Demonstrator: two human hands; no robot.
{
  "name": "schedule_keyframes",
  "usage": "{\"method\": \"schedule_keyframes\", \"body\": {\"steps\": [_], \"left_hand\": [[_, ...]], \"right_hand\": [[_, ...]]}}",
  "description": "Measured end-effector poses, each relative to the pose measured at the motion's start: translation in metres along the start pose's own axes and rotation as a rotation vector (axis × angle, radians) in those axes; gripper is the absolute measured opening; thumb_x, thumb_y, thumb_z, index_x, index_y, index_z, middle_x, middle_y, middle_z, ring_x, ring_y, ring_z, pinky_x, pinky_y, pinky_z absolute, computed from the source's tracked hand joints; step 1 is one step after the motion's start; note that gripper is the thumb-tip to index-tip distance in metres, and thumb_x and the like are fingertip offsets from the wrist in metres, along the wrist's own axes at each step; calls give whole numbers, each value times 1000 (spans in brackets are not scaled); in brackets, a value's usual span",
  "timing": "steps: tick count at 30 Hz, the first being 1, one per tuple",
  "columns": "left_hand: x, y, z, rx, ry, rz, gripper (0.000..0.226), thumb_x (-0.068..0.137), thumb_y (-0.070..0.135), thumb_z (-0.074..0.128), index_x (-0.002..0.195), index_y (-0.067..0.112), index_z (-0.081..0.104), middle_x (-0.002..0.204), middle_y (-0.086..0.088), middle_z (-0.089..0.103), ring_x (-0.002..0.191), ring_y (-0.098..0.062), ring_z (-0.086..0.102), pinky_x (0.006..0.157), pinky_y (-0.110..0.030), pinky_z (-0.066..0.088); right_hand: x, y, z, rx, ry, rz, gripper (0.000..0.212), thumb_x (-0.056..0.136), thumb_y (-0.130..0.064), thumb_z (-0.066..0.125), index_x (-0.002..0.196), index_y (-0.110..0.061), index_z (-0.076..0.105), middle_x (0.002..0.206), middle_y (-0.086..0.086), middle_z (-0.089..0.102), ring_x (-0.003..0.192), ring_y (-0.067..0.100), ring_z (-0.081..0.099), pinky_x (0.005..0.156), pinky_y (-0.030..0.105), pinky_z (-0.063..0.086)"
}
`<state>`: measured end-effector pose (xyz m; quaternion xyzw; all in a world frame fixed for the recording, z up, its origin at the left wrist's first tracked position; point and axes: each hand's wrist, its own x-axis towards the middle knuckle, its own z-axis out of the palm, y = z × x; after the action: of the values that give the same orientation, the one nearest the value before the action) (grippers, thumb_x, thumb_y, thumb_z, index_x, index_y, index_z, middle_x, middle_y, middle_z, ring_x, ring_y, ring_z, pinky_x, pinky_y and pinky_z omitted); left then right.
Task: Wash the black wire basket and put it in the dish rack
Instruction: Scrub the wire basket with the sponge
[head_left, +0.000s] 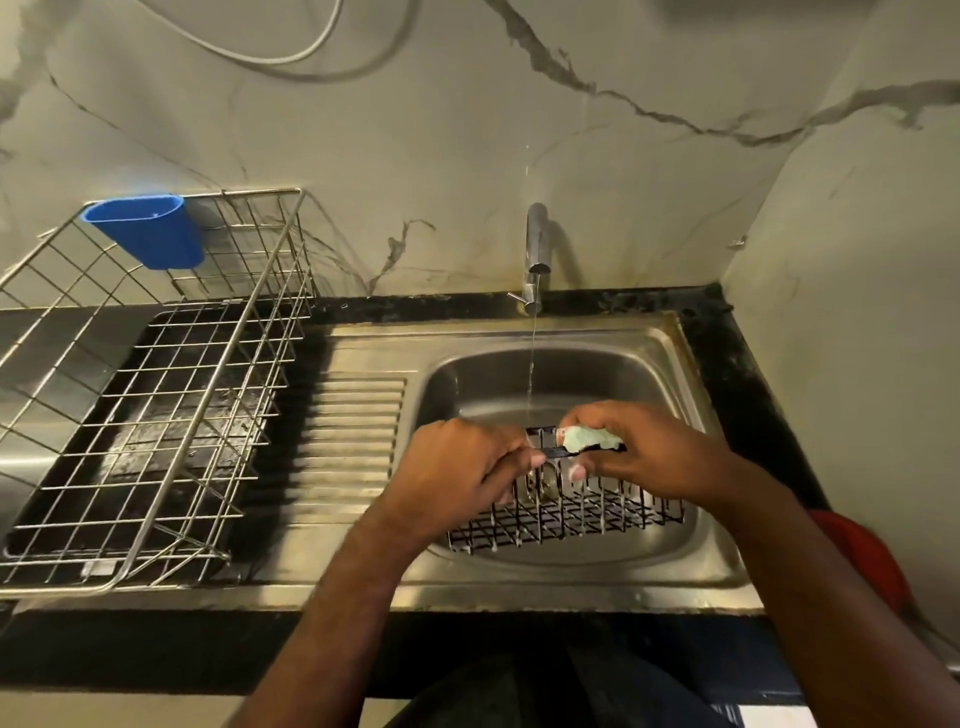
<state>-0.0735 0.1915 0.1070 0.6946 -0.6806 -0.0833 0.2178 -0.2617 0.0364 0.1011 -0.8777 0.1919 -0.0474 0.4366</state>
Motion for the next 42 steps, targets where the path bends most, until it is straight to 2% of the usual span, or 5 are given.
{"method": "schedule_keyframes", "body": {"steps": [9,16,21,28,42], "left_hand": [[-3,-22,16,-82,58,100,40,94,56,55,81,23,74,74,12,69,73,-8,64,69,-26,46],[-3,-29,29,-936,349,-810,81,72,88,54,125,29,65,129,-5,68,120,-23,63,100,-44,52],[-2,-26,31,-1231,11,-1106,87,69,86,64,131,25,60,129,-11,69,117,-35,65,99,-59,50],[13,-21,35,-1354,82,-1142,21,97,27,54,113,15,59,119,-19,65,96,-40,69,87,-59,57],[20,-7,32,-1196,221,-858,17,93,17,50,108,17,58,116,-9,69,89,-41,74,60,-34,52]], "right_hand": [[-5,0,17,-308,-51,64,45,77,-63,64,113,-36,66,109,-25,62,99,1,58,87,37,51],[-15,-6,22,-684,35,-16,36,90,-52,58,124,-42,58,103,-20,53,100,5,51,73,29,37],[-16,-8,21,-722,44,-57,34,82,-48,54,112,-38,66,93,-16,56,86,5,49,65,27,39],[-16,-2,18,-539,9,31,34,83,-38,71,117,-34,68,102,-16,58,97,4,51,80,27,43],[19,23,4,-263,465,357,36,94,-22,66,128,-27,58,108,1,66,91,11,61,80,25,47]]}}
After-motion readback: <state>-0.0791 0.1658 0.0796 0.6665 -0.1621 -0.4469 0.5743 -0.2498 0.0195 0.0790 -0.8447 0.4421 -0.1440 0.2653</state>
